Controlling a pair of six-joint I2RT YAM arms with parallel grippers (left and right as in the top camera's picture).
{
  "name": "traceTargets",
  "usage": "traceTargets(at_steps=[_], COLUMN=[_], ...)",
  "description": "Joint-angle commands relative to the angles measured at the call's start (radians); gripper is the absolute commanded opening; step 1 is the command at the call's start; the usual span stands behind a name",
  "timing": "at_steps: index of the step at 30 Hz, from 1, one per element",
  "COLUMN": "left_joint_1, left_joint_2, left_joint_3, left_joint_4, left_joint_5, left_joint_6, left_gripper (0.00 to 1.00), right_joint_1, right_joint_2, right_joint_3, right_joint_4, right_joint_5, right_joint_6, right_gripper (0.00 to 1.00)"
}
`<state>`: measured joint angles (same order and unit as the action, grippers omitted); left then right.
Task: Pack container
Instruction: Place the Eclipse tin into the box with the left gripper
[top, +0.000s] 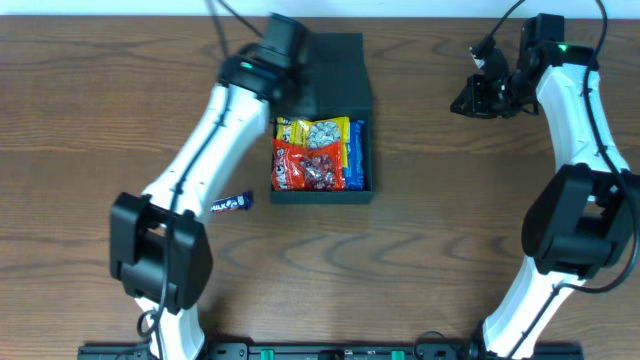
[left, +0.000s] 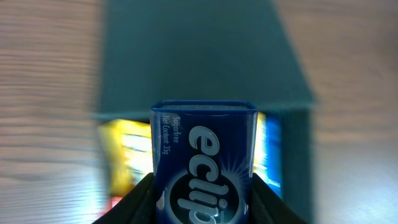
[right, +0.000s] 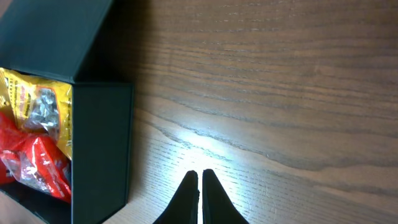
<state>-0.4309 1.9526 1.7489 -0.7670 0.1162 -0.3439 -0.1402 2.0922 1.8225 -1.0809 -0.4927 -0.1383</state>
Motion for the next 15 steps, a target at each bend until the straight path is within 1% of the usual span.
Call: traceTargets(at_steps=[1,5,7,13,14,15], left_joint_1=[-0.051,-0.102,-0.123,-0.134,-0.135,-0.135], left_joint_2=[0.039,0.068,0.085,0.108,0.108,0.108], left_joint_3=[0.008,0.008,0.008,0.008,0.008,0.008], left_joint_4=[0.008,0.035,0.075,0.107,0.111,0.114], left_joint_5=[0.056,0.101,0.133,0.192,0.192,0.190], left_joint_6=[-0.050,-0.083,-0.111,-0.136,-0.136,-0.136], left_gripper=[0.18,0.18,0.18,0.18,0.20,0.31], right_joint_1=[-0.005,-0.005,-0.005,-0.005,-0.005,-0.005], right_joint_2=[-0.011,-0.011,-0.011,-0.011,-0.011,-0.011], right_joint_3=[0.018,0.018,0.018,0.018,0.018,0.018], right_joint_4=[0.003,0.006,0.006,-0.007,-0.008,-0.008], right_joint_5=[-0.003,0.000,0.000,-0.001,0.000,-0.001], right_joint_6=[0.010,0.010,0.010,0.010,0.010,0.010], right_gripper=[0.05,0.06,0.06,0.06,0.06,0.06])
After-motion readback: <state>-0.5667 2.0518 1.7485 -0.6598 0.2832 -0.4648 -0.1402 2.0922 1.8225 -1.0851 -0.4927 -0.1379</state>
